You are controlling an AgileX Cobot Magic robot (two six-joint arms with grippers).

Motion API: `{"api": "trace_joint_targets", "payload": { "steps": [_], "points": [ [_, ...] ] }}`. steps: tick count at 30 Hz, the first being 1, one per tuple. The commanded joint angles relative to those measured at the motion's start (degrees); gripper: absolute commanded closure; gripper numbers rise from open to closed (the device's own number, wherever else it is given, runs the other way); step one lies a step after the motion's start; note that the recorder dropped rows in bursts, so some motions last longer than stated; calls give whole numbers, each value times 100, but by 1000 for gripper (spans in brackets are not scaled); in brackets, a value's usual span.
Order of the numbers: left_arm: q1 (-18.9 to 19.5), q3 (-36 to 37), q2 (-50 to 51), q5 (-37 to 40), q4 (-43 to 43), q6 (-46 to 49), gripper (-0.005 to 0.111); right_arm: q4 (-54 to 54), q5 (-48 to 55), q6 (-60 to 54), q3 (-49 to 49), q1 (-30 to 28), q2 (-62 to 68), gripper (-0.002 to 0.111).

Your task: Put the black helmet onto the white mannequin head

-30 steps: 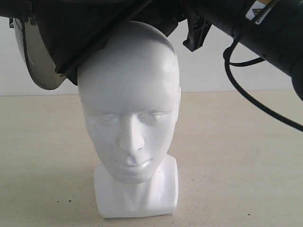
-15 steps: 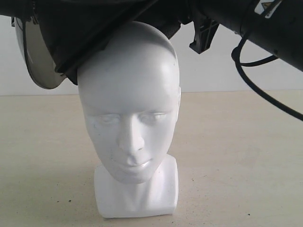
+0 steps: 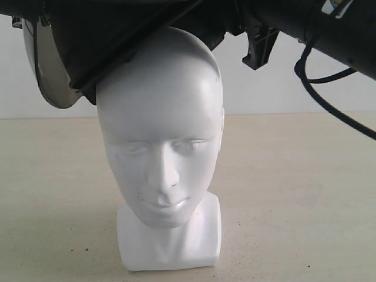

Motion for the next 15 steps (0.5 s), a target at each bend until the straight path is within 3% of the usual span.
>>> {"api": "trace_joint_targets", "payload": {
  "steps": [1,15],
  "points": [
    [-338,-40,-229,1318,-655,-87,102,-277,751,-899,-20,-158,-33,65],
    [-497,-40,-229,1318,-579,-176,102,-403,1108,-887,-20,-151,-33,65]
  ]
}}
